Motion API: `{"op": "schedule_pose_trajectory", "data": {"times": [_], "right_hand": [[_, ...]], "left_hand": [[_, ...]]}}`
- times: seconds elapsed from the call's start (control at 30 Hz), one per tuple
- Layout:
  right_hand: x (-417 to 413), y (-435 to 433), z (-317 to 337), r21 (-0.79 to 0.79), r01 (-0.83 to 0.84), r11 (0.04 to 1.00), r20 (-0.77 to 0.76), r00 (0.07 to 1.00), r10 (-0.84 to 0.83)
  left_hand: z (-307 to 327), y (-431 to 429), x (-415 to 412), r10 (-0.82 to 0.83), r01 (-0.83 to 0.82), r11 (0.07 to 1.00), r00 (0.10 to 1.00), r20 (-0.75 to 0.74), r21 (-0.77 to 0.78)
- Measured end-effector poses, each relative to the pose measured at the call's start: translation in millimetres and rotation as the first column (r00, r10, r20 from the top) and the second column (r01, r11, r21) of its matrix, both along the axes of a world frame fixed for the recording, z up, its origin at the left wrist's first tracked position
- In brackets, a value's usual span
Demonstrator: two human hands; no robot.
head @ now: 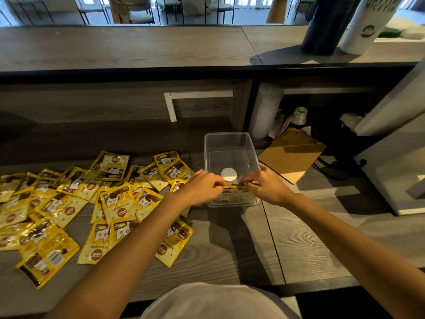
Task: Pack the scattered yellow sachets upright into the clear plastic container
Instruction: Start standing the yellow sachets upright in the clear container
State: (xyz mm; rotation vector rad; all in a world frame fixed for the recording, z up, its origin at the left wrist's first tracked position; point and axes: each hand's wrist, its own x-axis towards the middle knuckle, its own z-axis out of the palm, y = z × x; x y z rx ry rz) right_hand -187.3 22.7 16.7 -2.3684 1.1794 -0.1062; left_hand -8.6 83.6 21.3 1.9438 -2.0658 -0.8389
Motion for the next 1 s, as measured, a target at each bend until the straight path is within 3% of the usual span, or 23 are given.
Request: {"op": "schedule_pose_trajectory", "data": {"times": [0.27,0.53,0.7,0.8,0.9,1.0], "right_hand": [[-5,12,4,-0.032,0.000,0.999,-0.004,1.000,0.000],[12,4,-4,-0.129,0.027,0.991,-0.009,1.000,-0.029],[47,20,-11,-0.408,-0.190,0.893,0.005,0.978,0.211],[84,49,-23,-0.474,-0.391,0.789,-0.001,0.896,0.444],[111,72,-37,-0.294,-0.619,0.728,-0.147,0.782,0.605],[117,82,-59,-0.085,-0.748,0.659,-0.237,0.657,0.715]], "left_hand": [[-2,8,-4,0.032,-0.034,0.997,0.999,-0.026,-0.074],[-3,4,12,0.194,-0.199,0.969,0.980,-0.049,-0.143],[-7,15,38,0.457,-0.462,0.857,0.886,-0.078,-0.229],[-25,39,61,0.628,-0.614,0.763,0.778,0.004,-0.201],[-54,72,82,0.717,-0.711,0.697,0.690,0.101,-0.093],[-80,103,87,0.716,-0.721,0.692,0.682,0.151,-0.026]]}}
